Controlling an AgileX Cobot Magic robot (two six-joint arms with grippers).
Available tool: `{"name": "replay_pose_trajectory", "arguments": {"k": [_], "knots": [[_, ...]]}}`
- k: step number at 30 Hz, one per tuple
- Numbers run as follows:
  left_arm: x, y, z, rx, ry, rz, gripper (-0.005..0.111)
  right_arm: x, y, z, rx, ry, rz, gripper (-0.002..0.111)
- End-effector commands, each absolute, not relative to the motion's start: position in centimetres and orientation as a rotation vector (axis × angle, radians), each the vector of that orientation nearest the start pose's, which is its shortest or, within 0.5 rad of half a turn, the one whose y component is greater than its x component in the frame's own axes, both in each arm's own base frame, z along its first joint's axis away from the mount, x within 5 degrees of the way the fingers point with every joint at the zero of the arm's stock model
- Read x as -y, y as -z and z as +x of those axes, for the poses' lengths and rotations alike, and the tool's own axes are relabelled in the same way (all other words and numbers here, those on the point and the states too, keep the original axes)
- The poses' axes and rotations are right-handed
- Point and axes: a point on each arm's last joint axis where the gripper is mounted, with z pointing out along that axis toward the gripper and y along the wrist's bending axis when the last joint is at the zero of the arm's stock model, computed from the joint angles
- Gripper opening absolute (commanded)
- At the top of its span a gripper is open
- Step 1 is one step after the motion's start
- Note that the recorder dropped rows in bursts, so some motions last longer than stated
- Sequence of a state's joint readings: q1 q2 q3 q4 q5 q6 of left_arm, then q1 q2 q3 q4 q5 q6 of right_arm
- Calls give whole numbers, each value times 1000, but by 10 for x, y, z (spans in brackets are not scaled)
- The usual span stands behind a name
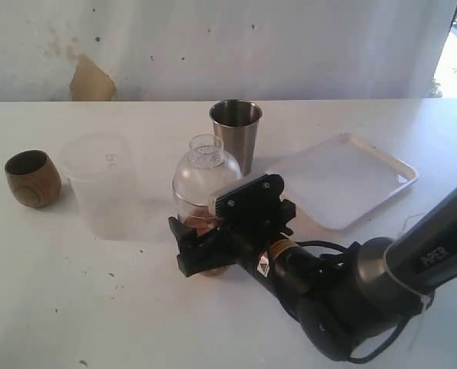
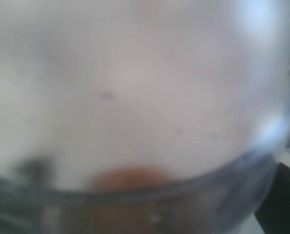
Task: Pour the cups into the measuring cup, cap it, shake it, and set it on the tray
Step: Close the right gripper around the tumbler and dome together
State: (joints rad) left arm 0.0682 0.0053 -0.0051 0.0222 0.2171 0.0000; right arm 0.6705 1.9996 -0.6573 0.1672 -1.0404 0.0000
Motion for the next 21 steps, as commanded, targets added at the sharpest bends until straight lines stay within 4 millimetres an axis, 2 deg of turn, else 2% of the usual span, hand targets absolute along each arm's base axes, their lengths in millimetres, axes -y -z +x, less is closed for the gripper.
{"name": "replay_pose_trajectory", "arguments": {"k": [1, 12, 15, 16, 18, 21], "knots": [[-4, -195, 56, -1688, -73, -41, 0, -200, -116, 277, -1729, -409, -391, 105], [-4, -195, 56, -1688, -73, -41, 0, -200, -123, 278, -1661, -425, -365, 105], [-4, -195, 56, -1688, -73, -41, 0, -200, -122, 278, -1665, -418, -374, 101], [-4, -195, 56, -1688, -73, -41, 0, -200, -122, 278, -1672, -417, -376, 96], [-4, -195, 56, -1688, -73, -41, 0, -200, -121, 278, -1676, -417, -377, 79], [-4, -195, 56, -1688, -73, -41, 0, -202, -121, 277, -1673, -426, -399, 30]]}}
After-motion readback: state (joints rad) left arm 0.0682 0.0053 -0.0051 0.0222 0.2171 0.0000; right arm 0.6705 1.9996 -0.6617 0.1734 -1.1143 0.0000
